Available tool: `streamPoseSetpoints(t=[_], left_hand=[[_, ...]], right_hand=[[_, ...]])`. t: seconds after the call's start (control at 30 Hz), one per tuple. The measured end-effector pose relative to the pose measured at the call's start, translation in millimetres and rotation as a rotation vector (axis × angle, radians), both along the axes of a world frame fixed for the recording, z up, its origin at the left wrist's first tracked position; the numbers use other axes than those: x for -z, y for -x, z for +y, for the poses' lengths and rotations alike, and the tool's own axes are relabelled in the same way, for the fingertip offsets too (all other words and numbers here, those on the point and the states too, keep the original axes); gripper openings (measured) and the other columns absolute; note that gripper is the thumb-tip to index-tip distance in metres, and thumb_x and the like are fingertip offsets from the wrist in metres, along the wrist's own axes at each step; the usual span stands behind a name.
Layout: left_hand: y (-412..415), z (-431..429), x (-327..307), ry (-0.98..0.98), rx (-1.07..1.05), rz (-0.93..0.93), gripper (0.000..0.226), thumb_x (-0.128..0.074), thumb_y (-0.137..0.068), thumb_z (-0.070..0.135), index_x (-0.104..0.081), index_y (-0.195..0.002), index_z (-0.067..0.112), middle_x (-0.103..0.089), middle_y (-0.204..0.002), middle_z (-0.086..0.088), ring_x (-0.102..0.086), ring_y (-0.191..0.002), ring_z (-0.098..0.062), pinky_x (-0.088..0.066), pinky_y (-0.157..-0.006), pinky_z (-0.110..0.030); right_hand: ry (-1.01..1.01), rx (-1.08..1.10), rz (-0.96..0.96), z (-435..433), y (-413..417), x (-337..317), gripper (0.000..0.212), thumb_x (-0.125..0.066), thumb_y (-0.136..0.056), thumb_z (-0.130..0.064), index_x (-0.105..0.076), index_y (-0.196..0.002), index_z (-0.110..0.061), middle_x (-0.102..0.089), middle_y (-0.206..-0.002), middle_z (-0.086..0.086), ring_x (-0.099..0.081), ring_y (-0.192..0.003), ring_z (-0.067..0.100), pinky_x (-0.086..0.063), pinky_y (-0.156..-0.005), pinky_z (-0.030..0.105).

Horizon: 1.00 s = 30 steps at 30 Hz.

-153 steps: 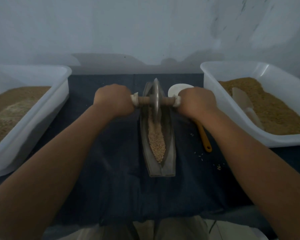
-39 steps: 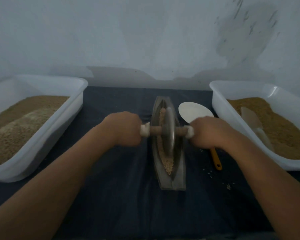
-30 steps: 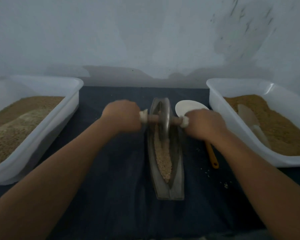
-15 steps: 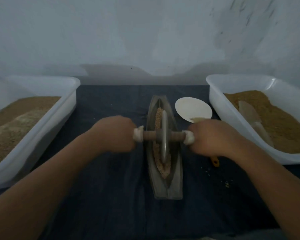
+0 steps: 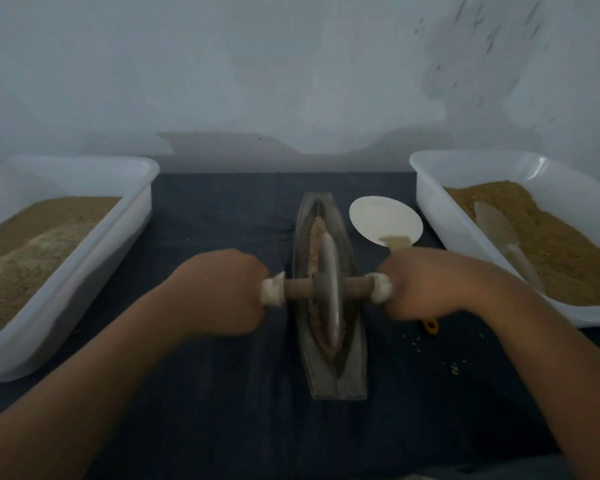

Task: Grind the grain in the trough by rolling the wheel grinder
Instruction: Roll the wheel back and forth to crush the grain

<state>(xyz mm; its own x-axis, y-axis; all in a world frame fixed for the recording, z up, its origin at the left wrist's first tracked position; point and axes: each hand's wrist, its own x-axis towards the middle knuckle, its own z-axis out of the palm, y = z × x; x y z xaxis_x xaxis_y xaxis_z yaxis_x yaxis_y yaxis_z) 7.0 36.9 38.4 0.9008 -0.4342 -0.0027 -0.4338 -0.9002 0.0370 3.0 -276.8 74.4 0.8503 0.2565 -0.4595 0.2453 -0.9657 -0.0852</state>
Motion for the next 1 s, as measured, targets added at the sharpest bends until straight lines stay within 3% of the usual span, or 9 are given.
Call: streamPoseSetpoints(t=[0.07,0.2,0.33,0.43,0.6,0.67,0.8,0.9,1.0], left_hand=[[-2.0,-1.0,3.0,-0.008,-0.028,0.004,0.025,-0.049,-0.065,0.052,-0.054,-0.063,0.028,-0.054,-0.056,0.011,-0.049,-0.052,-0.002,-0.031,-0.046,-0.023],[-56.1,-23.9,0.8,0.058,-0.265,-0.038,0.031,-0.057,-0.074,0.055,-0.061,-0.069,0.024,-0.061,-0.07,0.008,-0.058,-0.062,-0.014,-0.043,-0.056,-0.029],[-90.4,-38.7,-2.0,0.064,-0.342,-0.19,0.036,-0.061,-0.078,0.059,-0.061,-0.071,0.024,-0.062,-0.075,0.004,-0.054,-0.063,-0.02,-0.043,-0.06,-0.031],[-74.1,-30.3,0.0,0.039,-0.263,-0.101,0.021,-0.062,-0.08,0.044,-0.063,-0.074,0.024,-0.065,-0.077,0.005,-0.06,-0.068,-0.019,-0.046,-0.061,-0.031],[-16.9,0.3,8.0,0.088,-0.049,0.153,0.026,-0.053,-0.06,0.052,-0.058,-0.063,0.026,-0.062,-0.059,0.012,-0.058,-0.055,-0.003,-0.041,-0.049,-0.025],[-20.6,-0.7,12.2,0.086,-0.094,0.172,0.025,-0.056,-0.063,0.05,-0.059,-0.064,0.025,-0.062,-0.059,0.01,-0.059,-0.055,-0.004,-0.042,-0.05,-0.025],[-69.9,-23.2,8.3,0.086,-0.294,-0.048,0.032,-0.056,-0.074,0.056,-0.061,-0.073,0.024,-0.061,-0.074,0.007,-0.054,-0.062,-0.014,-0.046,-0.06,-0.032],[-98.6,-35.2,-6.2,0.057,-0.342,-0.109,0.045,-0.055,-0.073,0.068,-0.062,-0.076,0.023,-0.061,-0.077,0.004,-0.057,-0.067,-0.02,-0.048,-0.064,-0.034],[-87.5,-29.6,-10.7,0.034,-0.237,-0.009,0.029,-0.062,-0.081,0.052,-0.06,-0.074,0.023,-0.063,-0.079,0.005,-0.06,-0.071,-0.021,-0.049,-0.066,-0.033]], right_hand=[[-0.005,-0.016,-0.025,-1.2,-4.7,1.9,0.013,-0.067,-0.078,-0.037,-0.064,-0.067,-0.03,-0.064,-0.058,-0.012,-0.059,-0.05,0.0,-0.041,-0.047,0.02],[0.056,0.074,-0.547,16.2,-60.8,8.6,0.024,-0.059,-0.081,-0.048,-0.063,-0.068,-0.029,-0.063,-0.066,-0.007,-0.061,-0.063,0.015,-0.054,-0.06,0.035],[0.165,0.072,-0.79,23.9,-88.6,15.3,0.025,-0.063,-0.087,-0.044,-0.059,-0.068,-0.029,-0.056,-0.065,-0.006,-0.057,-0.06,0.019,-0.054,-0.061,0.034],[0.106,0.067,-0.738,22.4,-68.7,16.8,0.017,-0.065,-0.086,-0.034,-0.058,-0.071,-0.028,-0.058,-0.068,-0.007,-0.057,-0.062,0.016,-0.048,-0.057,0.031],[0.087,-0.035,-0.179,2.9,-10.9,2.0,0.014,-0.063,-0.082,-0.037,-0.064,-0.07,-0.031,-0.065,-0.065,-0.006,-0.062,-0.059,0.006,-0.038,-0.05,0.024],[0.107,-0.043,-0.258,4.6,-18.5,4.8,0.015,-0.063,-0.083,-0.038,-0.064,-0.07,-0.031,-0.065,-0.066,-0.007,-0.061,-0.06,0.007,-0.039,-0.05,0.025],[0.124,0.069,-0.751,22.4,-68.3,20.5,0.022,-0.063,-0.091,-0.041,-0.063,-0.073,-0.029,-0.06,-0.068,-0.007,-0.06,-0.063,0.017,-0.055,-0.061,0.036],[0.11,0.125,-0.795,26.6,-87.9,20.7,0.027,-0.06,-0.09,-0.048,-0.061,-0.069,-0.03,-0.06,-0.067,-0.007,-0.058,-0.061,0.018,-0.055,-0.062,0.034],[0.071,0.098,-0.729,22.2,-76.8,17.8,0.022,-0.06,-0.09,-0.04,-0.061,-0.071,-0.029,-0.06,-0.07,-0.007,-0.057,-0.063,0.015,-0.051,-0.061,0.033]])
